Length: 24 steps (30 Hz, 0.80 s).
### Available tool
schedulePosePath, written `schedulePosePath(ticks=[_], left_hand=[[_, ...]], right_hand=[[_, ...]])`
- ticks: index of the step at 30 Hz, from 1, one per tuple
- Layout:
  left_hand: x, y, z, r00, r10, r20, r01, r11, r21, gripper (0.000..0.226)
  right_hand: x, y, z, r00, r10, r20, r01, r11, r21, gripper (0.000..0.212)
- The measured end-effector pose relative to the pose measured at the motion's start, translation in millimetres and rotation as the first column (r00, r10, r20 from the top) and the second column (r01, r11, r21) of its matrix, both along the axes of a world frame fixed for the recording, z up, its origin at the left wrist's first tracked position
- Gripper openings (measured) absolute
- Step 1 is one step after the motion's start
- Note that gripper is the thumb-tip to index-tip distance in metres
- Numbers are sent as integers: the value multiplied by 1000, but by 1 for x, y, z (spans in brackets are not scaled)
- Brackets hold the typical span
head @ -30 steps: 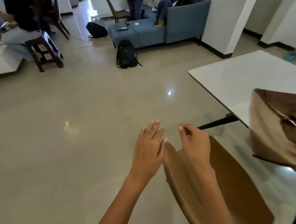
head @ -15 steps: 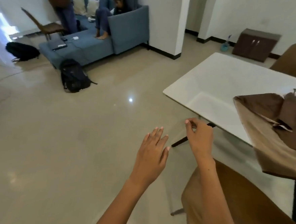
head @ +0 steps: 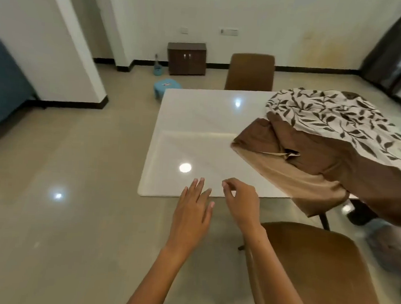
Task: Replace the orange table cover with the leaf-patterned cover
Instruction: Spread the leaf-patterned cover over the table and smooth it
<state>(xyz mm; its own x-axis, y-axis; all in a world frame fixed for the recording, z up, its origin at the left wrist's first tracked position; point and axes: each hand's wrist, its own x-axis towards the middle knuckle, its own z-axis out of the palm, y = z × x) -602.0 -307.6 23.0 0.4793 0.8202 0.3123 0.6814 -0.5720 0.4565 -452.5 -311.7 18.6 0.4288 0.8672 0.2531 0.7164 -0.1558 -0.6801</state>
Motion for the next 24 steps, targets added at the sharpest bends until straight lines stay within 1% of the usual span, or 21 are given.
schedulePosePath(ticks=[4, 9, 12, 13, 16, 17, 19, 21, 23, 24], left_hand=[[19, 62, -13, 986, -166, 5, 166, 986, -33, 52], [60, 130, -39, 954, -299, 6, 298, 951, -76, 60], [90, 174, -56, 932, -352, -85, 347, 936, -66, 64], [100, 188, -61, 927, -354, -121, 349, 935, -64, 65], [126, 222, -71, 902, -382, -199, 364, 924, -120, 65], [135, 233, -74, 893, -396, -215, 373, 917, -140, 64], [150, 253, -84, 873, -421, -247, 393, 907, -153, 60], [161, 269, -92, 859, -444, -256, 415, 895, -161, 60], [173, 285, -100, 843, -475, -253, 440, 879, -184, 62], [178, 292, -105, 837, -488, -248, 455, 872, -182, 62]], right_hand=[[25, 32, -11, 980, -194, 34, 193, 981, 17, 14], [70, 83, -33, 917, -396, 52, 393, 918, 53, 14], [102, 121, -53, 872, -481, 88, 481, 876, 31, 14], [114, 133, -61, 865, -492, 99, 494, 869, 1, 15], [146, 166, -92, 855, -494, 157, 515, 842, -158, 14], [154, 176, -104, 851, -491, 187, 523, 824, -216, 17], [167, 190, -130, 840, -478, 257, 541, 775, -327, 37], [173, 198, -151, 830, -450, 330, 554, 731, -398, 53], [173, 203, -165, 837, -429, 339, 545, 706, -452, 57], [170, 204, -170, 842, -422, 337, 539, 701, -468, 53]])
